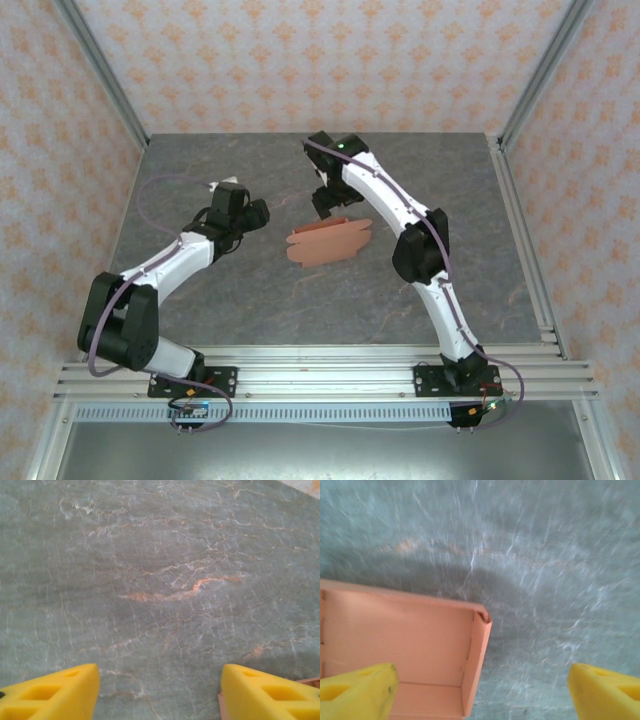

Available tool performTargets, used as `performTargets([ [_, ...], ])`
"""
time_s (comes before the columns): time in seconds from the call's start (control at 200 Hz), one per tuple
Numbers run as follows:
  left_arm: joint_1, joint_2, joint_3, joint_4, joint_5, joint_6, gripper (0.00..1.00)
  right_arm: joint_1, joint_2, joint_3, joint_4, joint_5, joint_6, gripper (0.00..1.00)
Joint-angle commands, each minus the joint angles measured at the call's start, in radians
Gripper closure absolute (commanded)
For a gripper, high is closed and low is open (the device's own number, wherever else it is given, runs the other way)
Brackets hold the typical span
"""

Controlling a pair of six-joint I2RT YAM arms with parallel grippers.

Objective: Fold the paper box

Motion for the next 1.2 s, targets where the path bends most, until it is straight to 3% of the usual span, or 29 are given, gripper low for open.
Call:
performTargets([
  [0.0,0.018,0.052,0.070,0.018,0.029,0.005,0.41,0.003,-0.001,0.081,-0.024,0.073,0.025,0.09],
  [0.17,0.024,0.197,0.185,0.005,0.112,0.024,0.54,0.001,-0.090,0.080,0.030,0.166,0.110,0.11],
  [0.25,0.024,0.271,0.245,-0.006,0.156,0.029,0.59,0.001,-0.190,-0.013,0.076,0.220,0.151,0.15],
  [0.435,0.023,0.409,0.361,-0.056,0.179,0.063,0.64,0.001,-0.554,-0.429,0.293,0.303,0.235,0.24],
  [0.626,0.015,0.521,0.432,-0.077,0.208,0.086,0.68,0.017,-1.009,-1.049,0.565,0.316,0.407,0.38],
  [0.826,-0.018,0.572,0.463,-0.125,0.206,0.120,0.73,0.097,-1.348,-1.516,0.649,0.339,0.642,0.54],
  [1.021,-0.034,0.582,0.452,-0.167,0.186,0.139,0.79,0.152,-1.462,-1.851,0.866,0.192,0.837,0.63],
  [1.196,-0.043,0.585,0.419,-0.168,0.177,0.138,0.81,0.228,-1.359,-1.946,1.105,0.124,0.902,0.65],
])
